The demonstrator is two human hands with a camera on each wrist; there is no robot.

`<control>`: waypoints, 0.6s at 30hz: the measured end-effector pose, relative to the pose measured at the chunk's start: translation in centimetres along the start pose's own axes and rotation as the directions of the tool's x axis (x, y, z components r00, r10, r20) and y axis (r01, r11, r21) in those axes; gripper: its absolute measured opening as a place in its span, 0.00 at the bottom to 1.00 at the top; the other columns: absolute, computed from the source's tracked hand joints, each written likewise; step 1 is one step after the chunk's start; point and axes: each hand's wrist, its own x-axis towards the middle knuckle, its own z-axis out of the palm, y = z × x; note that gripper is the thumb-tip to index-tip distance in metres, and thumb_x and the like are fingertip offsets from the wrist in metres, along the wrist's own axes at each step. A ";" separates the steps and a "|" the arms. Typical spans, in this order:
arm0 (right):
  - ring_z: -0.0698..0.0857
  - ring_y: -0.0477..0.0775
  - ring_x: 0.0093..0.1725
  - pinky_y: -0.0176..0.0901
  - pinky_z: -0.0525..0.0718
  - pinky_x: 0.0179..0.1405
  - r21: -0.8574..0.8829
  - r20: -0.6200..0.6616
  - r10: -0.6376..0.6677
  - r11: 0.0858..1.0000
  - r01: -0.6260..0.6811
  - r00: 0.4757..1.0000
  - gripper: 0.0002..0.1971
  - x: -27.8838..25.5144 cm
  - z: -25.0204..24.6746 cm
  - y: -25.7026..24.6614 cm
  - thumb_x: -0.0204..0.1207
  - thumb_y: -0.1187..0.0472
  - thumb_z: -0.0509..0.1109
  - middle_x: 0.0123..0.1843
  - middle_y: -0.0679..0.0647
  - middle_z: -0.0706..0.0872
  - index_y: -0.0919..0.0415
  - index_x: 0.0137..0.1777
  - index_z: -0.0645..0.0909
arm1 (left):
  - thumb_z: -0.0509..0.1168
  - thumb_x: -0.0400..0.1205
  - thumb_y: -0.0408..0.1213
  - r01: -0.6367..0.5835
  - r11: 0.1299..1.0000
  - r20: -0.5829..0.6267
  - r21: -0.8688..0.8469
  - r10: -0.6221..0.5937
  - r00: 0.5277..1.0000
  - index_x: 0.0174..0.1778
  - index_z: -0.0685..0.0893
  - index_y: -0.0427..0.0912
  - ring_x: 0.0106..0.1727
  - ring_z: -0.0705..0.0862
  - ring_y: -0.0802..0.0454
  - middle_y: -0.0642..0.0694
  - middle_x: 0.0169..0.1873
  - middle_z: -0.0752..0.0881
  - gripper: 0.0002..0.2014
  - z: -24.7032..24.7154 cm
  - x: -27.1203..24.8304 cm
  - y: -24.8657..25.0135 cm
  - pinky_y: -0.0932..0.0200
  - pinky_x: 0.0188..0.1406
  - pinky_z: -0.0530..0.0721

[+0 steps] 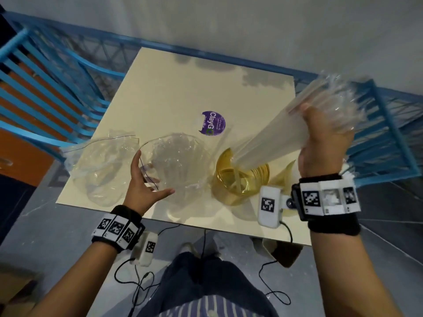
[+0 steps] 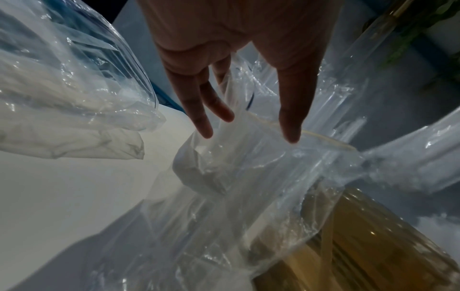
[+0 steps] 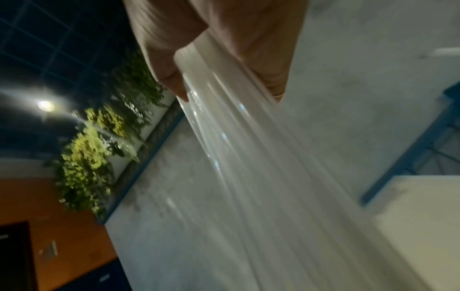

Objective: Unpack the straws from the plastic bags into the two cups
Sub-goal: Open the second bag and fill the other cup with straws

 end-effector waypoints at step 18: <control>0.66 0.48 0.78 0.37 0.65 0.75 -0.567 0.381 0.064 0.804 0.178 0.923 0.45 -2.7 -2.6 8.8 0.59 0.50 0.83 0.77 0.52 0.69 0.56 0.75 0.67 | 0.80 0.59 0.22 0.009 0.999 -0.015 0.038 -0.008 1.000 0.69 0.49 0.75 0.46 0.81 0.51 0.59 0.56 0.75 0.60 -1.1 -1.0 1.1 0.51 0.50 0.84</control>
